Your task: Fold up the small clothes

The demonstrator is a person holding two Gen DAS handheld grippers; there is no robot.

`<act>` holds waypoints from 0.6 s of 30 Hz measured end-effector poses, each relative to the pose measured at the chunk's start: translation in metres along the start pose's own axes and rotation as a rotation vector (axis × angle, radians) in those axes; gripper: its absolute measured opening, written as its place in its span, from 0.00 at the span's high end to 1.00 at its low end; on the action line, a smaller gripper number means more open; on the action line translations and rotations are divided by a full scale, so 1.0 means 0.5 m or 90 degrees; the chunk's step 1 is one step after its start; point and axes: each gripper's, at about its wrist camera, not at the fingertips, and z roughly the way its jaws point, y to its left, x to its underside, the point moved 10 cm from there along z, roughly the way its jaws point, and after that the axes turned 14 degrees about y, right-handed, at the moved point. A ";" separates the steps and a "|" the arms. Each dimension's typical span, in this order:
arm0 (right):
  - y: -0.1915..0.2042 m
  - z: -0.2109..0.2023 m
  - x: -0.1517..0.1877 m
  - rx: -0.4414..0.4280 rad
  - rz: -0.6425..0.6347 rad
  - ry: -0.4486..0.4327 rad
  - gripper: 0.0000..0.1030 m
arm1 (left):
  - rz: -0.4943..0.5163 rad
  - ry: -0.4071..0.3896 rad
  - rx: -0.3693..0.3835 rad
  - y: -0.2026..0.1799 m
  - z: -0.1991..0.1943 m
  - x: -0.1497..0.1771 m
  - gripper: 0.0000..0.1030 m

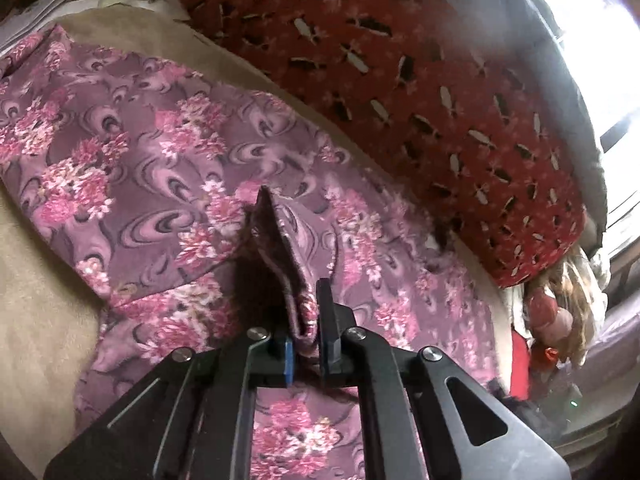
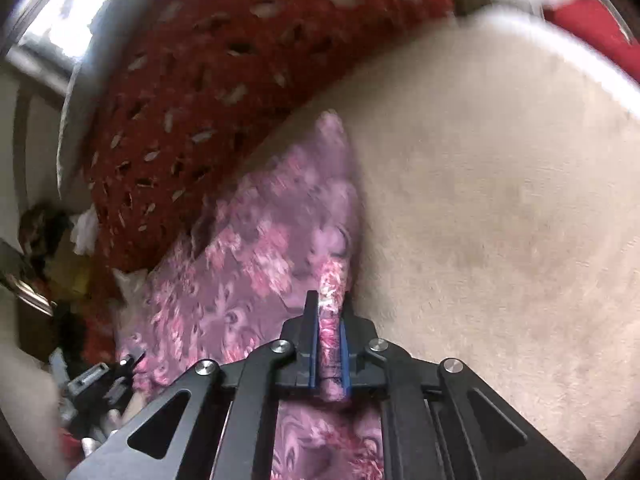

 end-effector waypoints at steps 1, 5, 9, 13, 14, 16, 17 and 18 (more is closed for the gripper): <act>0.003 -0.017 -0.007 -0.010 -0.001 -0.031 0.93 | -0.009 0.007 0.001 0.008 0.003 -0.003 0.94; -0.063 0.024 0.018 0.054 0.033 0.028 0.92 | -0.075 0.017 0.061 0.041 -0.030 -0.010 0.92; -0.032 -0.046 0.007 0.095 0.012 -0.060 0.85 | -0.038 -0.014 0.038 0.024 -0.054 -0.012 0.79; 0.086 -0.048 0.014 0.083 -0.082 -0.075 0.82 | -0.006 0.037 -0.074 0.033 0.016 0.008 0.74; 0.108 -0.035 0.025 0.081 -0.107 -0.056 0.82 | -0.015 0.049 -0.076 0.043 0.029 0.011 0.75; 0.167 0.009 0.055 0.076 -0.157 -0.013 0.82 | -0.037 0.045 -0.041 0.046 0.015 0.005 0.75; 0.188 0.028 0.070 0.068 -0.173 0.005 0.82 | -0.050 0.044 -0.009 0.049 0.001 -0.001 0.75; 0.217 0.049 0.084 0.057 -0.190 0.023 0.82 | -0.062 0.036 0.013 0.054 -0.015 -0.007 0.75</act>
